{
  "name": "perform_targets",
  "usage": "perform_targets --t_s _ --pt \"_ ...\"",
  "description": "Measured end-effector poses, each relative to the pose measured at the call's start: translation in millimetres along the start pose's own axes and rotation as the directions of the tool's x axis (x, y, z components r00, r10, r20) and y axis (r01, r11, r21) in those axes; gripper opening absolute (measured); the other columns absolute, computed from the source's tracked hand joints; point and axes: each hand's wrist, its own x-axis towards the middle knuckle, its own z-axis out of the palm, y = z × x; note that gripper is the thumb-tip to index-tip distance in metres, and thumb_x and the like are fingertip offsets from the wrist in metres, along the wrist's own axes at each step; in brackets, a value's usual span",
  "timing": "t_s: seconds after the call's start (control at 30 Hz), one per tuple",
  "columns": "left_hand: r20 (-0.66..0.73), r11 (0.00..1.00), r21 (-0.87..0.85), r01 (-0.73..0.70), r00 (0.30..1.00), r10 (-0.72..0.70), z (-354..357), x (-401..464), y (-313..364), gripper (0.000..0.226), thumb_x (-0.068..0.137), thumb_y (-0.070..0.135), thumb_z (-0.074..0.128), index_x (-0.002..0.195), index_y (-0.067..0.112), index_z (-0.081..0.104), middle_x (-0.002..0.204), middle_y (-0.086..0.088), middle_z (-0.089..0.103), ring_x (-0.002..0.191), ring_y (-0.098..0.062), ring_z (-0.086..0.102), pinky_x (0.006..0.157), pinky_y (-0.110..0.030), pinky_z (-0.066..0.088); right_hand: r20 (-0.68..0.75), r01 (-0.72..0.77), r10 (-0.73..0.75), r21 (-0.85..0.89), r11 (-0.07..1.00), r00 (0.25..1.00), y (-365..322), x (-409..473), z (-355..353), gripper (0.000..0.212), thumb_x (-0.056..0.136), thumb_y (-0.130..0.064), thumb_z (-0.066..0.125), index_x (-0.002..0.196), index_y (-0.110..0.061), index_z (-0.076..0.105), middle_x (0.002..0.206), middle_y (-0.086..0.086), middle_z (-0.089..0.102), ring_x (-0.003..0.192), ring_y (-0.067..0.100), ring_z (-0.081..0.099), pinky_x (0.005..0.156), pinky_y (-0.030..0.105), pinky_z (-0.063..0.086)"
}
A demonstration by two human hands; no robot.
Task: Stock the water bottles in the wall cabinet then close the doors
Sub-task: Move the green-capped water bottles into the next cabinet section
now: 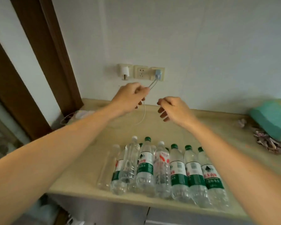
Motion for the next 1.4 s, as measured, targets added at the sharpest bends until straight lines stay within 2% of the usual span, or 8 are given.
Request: perform_targets --t_s 0.13,0.3,0.47,0.6,0.9,1.2,1.3,1.4 --pt "0.121 0.989 0.112 0.097 0.987 -0.11 46 -17 -71 0.026 0.099 0.04 0.059 0.109 0.018 0.068 0.107 0.0 0.071 0.084 -0.011 0.065 0.071 -0.028 0.054 0.065 -0.1 0.101 -0.024 0.995 0.993 62 -22 40 0.021 0.104 -0.027 0.052 0.105 -0.015 0.07 0.096 0.006 0.074 0.079 0.019 0.072 0.075 0.036 0.062" --pt "0.158 0.907 0.236 0.348 0.907 -0.389 75 -32 -158 0.048 0.096 0.048 0.062 0.131 0.016 0.056 0.125 0.0 0.063 0.095 -0.009 0.059 0.071 -0.02 0.044 0.087 -0.185 0.188 -0.037 0.982 0.978 98 -27 77 0.029 0.101 -0.027 0.058 0.124 -0.012 0.067 0.12 0.002 0.07 0.09 0.005 0.062 0.076 0.015 0.047" --pt "0.197 0.879 0.165 0.446 0.859 -0.473 92 -25 -199 0.072 0.088 0.06 0.066 0.144 0.018 0.045 0.137 -0.004 0.057 0.106 -0.016 0.056 0.081 -0.028 0.046 0.041 -0.273 0.278 -0.095 0.957 0.96 106 -12 120 0.042 0.099 -0.031 0.06 0.137 -0.014 0.057 0.133 0.007 0.063 0.117 0.022 0.06 0.104 0.041 0.049" --pt "0.245 0.882 0.124 0.455 0.847 -0.472 101 -16 -216 0.07 0.09 0.056 0.067 0.144 0.018 0.045 0.127 -0.001 0.064 0.1 -0.013 0.061 0.074 -0.023 0.047 0.037 -0.314 0.341 -0.31 0.898 0.939 112 3 149 0.053 0.097 -0.043 0.054 0.145 -0.021 0.049 0.138 0.005 0.061 0.131 0.029 0.052 0.12 0.053 0.024" --pt "0.392 0.861 -0.01 0.509 0.794 -0.465 106 -20 -232 0.092 0.077 0.07 0.071 0.15 0.023 0.042 0.138 -0.002 0.061 0.119 -0.019 0.061 0.103 -0.046 0.05 0.123 -0.337 0.48 -0.565 0.753 0.869 119 15 166 0.079 0.089 -0.071 0.044 0.15 -0.021 0.034 0.137 0.007 0.062 0.146 0.03 0.035 0.12 0.063 0.006" --pt "0.279 0.826 -0.162 0.54 0.828 -0.487 112 -20 -222 0.088 0.072 0.073 0.067 0.145 0.029 0.049 0.125 0.005 0.065 0.112 -0.014 0.064 0.099 -0.046 0.053 0.155 -0.528 0.544 -0.133 0.838 0.825 124 24 142 0.083 0.081 -0.059 0.072 0.149 -0.022 0.043 0.12 0.0 0.068 0.122 0.024 0.058 0.111 0.052 0.039" --pt "0.18 0.823 -0.221 0.523 0.852 -0.492 108 -19 -212 0.069 0.084 0.055 0.071 0.145 0.031 0.049 0.123 0.008 0.067 0.106 -0.011 0.067 0.094 -0.042 0.055 0.173 -0.568 0.541 0.231 0.79 0.823 129 18 127 0.059 0.08 -0.046 0.082 0.129 -0.017 0.067 0.097 -0.005 0.076 0.09 0.011 0.073 0.079 0.027 0.059" --pt "0.228 0.767 -0.337 0.546 0.838 -0.496 96 -8 -202 0.059 0.086 0.042 0.077 0.139 0.028 0.056 0.11 0.005 0.074 0.092 -0.012 0.075 0.08 -0.038 0.062 0.157 -0.557 0.552 0.446 0.701 0.819 131 17 109 0.033 0.081 -0.038 0.083 0.102 -0.013 0.08 0.086 -0.008 0.079 0.079 0.004 0.073 0.056 0.008 0.049"
